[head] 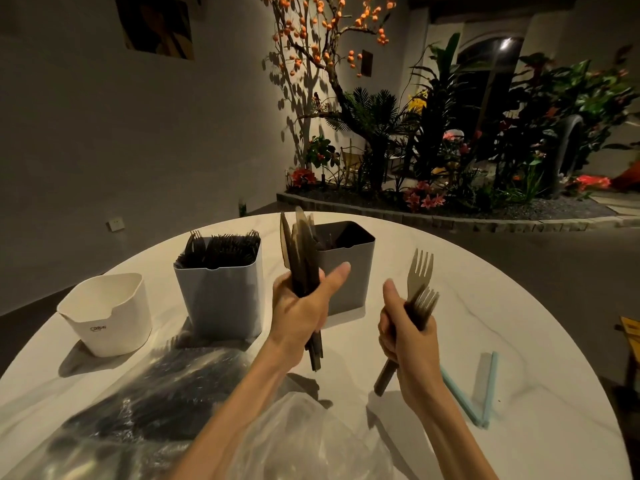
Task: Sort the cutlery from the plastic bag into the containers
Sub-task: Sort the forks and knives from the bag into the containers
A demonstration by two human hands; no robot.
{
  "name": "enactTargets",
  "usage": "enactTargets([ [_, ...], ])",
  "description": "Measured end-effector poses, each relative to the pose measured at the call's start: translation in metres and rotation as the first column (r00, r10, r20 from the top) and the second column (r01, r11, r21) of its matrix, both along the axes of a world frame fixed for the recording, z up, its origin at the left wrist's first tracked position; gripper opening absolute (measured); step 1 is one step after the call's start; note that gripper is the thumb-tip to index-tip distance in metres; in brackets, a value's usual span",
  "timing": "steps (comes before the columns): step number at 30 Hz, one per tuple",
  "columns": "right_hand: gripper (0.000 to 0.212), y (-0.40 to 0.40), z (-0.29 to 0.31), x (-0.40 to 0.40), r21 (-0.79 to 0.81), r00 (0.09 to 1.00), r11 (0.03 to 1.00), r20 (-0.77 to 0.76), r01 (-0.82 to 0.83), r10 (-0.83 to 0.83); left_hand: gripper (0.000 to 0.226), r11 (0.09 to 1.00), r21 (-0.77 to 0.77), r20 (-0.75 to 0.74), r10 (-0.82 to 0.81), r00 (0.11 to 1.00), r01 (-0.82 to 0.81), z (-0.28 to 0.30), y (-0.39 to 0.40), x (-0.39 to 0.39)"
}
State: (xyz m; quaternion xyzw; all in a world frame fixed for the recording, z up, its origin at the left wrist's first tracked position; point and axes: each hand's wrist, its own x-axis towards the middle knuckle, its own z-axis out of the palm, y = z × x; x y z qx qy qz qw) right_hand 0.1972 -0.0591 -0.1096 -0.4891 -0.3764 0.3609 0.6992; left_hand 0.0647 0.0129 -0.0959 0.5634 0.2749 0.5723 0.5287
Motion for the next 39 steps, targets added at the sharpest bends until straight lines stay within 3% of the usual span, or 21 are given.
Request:
enactTargets([
  [2, 0.047, 0.000, -0.002, 0.002, 0.001, 0.999, 0.999, 0.011, -0.054, 0.053, 0.053, 0.998, 0.067, -0.074, 0.022, 0.997, -0.017, -0.011, -0.001, 0.005],
  [4, 0.044, 0.002, -0.010, 0.001, -0.005, 0.989, 0.992, 0.076, -0.123, 0.123, 0.048, 0.997, 0.075, -0.124, 0.013, 0.992, -0.004, -0.030, -0.001, 0.009],
  [7, 0.046, 0.007, -0.023, -0.002, -0.153, 0.978, 0.981, 0.157, -0.115, 0.139, 0.033, 0.996, -0.087, -0.167, -0.010, 0.986, -0.005, -0.057, -0.004, 0.016],
  [11, 0.059, 0.015, -0.028, -0.003, -0.256, 0.997, 0.966, 0.055, -0.041, 0.056, 0.025, 0.979, -0.200, -0.266, -0.018, 0.964, -0.036, -0.062, -0.001, 0.019],
  [15, 0.059, 0.017, -0.033, -0.002, -0.302, 0.999, 0.952, 0.011, -0.041, 0.047, 0.057, 0.938, -0.344, -0.273, -0.062, 0.960, -0.038, -0.063, -0.001, 0.017],
  [18, 0.057, 0.020, -0.015, 0.000, -0.205, 0.995, 0.976, -0.074, -0.079, 0.065, 0.039, 0.922, -0.384, -0.219, -0.048, 0.975, -0.041, -0.051, -0.001, 0.014],
  [23, 0.062, 0.046, 0.052, -0.015, 0.022, 0.984, 0.984, 0.021, -0.179, 0.178, 0.049, 0.944, -0.316, -0.060, -0.114, 0.992, 0.090, -0.005, 0.013, -0.018],
  [27, 0.065, 0.097, 0.100, -0.062, 0.142, 0.938, 0.928, -0.008, -0.343, 0.348, 0.042, 0.952, -0.306, 0.072, 0.008, 0.997, 0.014, 0.032, 0.033, -0.066],
  [35, 0.062, 0.177, 0.132, -0.160, 0.178, 0.878, 0.868, -0.038, -0.464, 0.477, 0.041, 0.922, -0.324, -0.060, 0.205, 0.977, -0.213, 0.047, 0.046, -0.166],
  [39, 0.056, 0.202, 0.128, -0.189, 0.106, 0.856, 0.849, 0.074, -0.517, 0.512, 0.046, 0.919, -0.329, -0.105, 0.191, 0.976, -0.215, 0.041, 0.044, -0.189],
])
